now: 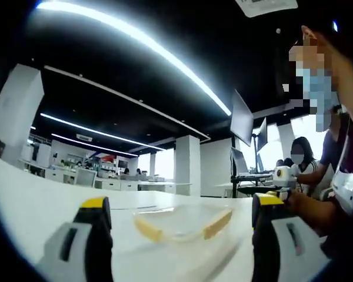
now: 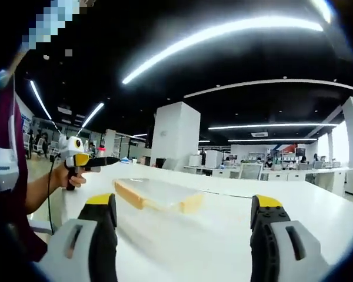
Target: Snap each plastic latch of the storage box into its locked position after aligning the lid with the box until every specified latch is closed and the lid sits flush.
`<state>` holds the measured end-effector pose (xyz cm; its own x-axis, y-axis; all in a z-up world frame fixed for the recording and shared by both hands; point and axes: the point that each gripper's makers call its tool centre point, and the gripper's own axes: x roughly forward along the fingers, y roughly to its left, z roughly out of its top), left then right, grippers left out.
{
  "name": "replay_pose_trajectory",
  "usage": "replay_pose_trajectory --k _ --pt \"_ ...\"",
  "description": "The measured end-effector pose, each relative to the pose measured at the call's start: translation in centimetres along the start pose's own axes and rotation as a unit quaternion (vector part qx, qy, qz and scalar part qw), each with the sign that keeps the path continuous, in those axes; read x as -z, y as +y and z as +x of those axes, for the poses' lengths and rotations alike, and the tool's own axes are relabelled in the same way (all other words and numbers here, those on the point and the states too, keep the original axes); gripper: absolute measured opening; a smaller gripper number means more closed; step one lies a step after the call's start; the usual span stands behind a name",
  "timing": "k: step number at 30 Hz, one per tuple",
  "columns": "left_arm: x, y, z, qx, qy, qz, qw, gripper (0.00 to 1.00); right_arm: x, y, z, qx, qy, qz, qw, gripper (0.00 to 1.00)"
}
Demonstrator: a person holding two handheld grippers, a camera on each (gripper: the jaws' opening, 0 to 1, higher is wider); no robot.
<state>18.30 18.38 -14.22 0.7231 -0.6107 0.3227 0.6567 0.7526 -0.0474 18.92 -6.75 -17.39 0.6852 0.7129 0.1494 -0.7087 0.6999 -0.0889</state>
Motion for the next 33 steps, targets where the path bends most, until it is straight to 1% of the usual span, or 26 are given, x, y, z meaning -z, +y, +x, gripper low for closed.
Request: replay_pose_trajectory --k 2,7,9,12,20,25,29,33 --pt "-0.2 0.2 -0.2 -0.003 -0.001 -0.001 1.0000 1.00 0.0 -0.1 -0.4 0.003 0.000 0.000 1.0000 1.00" --pt "-0.6 0.3 -0.5 -0.007 -0.007 -0.003 1.0000 1.00 0.2 -0.6 -1.2 0.013 0.003 0.003 0.9999 1.00" --pt "-0.5 0.3 -0.6 -0.008 -0.004 -0.001 1.0000 1.00 0.0 -1.0 -1.6 0.019 0.002 0.003 0.9998 1.00" --pt "-0.3 0.6 -1.1 -0.011 0.010 0.006 0.9999 1.00 -0.4 -1.4 -2.1 0.026 -0.001 0.003 0.9997 1.00" --pt "-1.5 0.9 -2.6 -0.015 0.013 0.012 0.9997 1.00 -1.3 -2.0 -3.6 0.045 -0.006 -0.002 0.9990 1.00" --pt "-1.2 1.2 -3.5 -0.027 0.027 0.021 0.9990 1.00 -1.4 -2.1 -4.6 0.057 -0.005 -0.005 0.9984 1.00" --pt "-0.8 1.1 -3.9 -0.030 0.037 0.020 0.9987 1.00 -1.0 -2.1 -5.4 0.068 0.001 -0.009 0.9976 1.00" --pt "-0.9 0.9 -4.0 -0.029 0.037 0.023 0.9986 1.00 -0.7 -2.6 -5.9 0.082 0.011 -0.016 0.9965 1.00"
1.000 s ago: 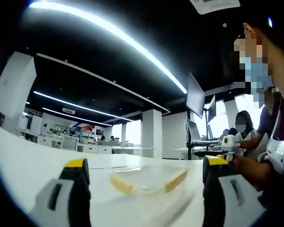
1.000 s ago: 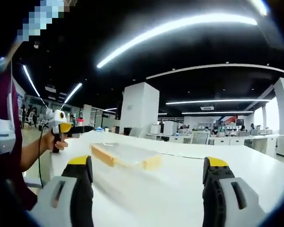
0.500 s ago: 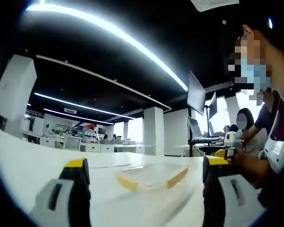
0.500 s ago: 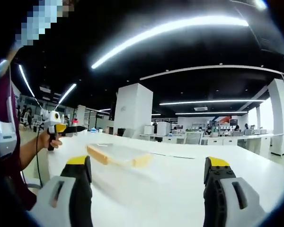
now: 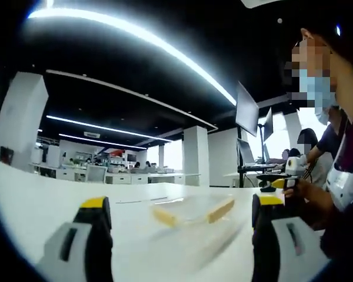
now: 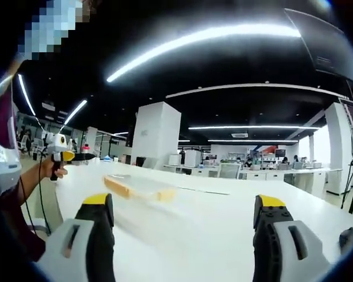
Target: Snap each plastic latch of the storage box into its locked position after aligning the lid with the box until every specified latch is closed and the lid sits flush.
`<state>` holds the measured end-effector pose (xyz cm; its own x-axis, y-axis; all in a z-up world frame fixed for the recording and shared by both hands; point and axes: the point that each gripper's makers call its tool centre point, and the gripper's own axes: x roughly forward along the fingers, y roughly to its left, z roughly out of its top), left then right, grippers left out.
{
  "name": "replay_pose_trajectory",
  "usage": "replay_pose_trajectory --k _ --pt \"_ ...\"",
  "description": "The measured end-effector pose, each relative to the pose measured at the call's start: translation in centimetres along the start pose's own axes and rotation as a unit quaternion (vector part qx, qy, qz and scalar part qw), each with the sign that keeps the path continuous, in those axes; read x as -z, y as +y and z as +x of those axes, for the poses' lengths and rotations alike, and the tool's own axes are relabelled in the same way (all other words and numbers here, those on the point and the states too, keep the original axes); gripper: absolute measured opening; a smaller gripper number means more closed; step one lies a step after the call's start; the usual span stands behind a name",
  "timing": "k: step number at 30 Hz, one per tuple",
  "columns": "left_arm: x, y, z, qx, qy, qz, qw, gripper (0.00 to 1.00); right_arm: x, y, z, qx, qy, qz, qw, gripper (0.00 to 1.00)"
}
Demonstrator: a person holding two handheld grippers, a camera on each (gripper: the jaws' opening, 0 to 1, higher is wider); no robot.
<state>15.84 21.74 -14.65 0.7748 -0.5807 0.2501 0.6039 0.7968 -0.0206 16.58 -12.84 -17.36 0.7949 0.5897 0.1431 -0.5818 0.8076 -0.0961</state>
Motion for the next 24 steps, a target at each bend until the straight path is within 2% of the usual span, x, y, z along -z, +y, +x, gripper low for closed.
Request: replay_pose_trajectory --k 8,24 --pt "-0.3 0.6 -0.5 -0.003 0.000 0.001 1.0000 1.00 -0.8 -0.4 -0.8 0.006 -0.009 0.000 0.9999 1.00" --pt "-0.7 1.2 -0.7 0.002 0.005 0.006 1.0000 1.00 -0.2 -0.7 -1.3 0.011 0.002 -0.005 0.9999 1.00"
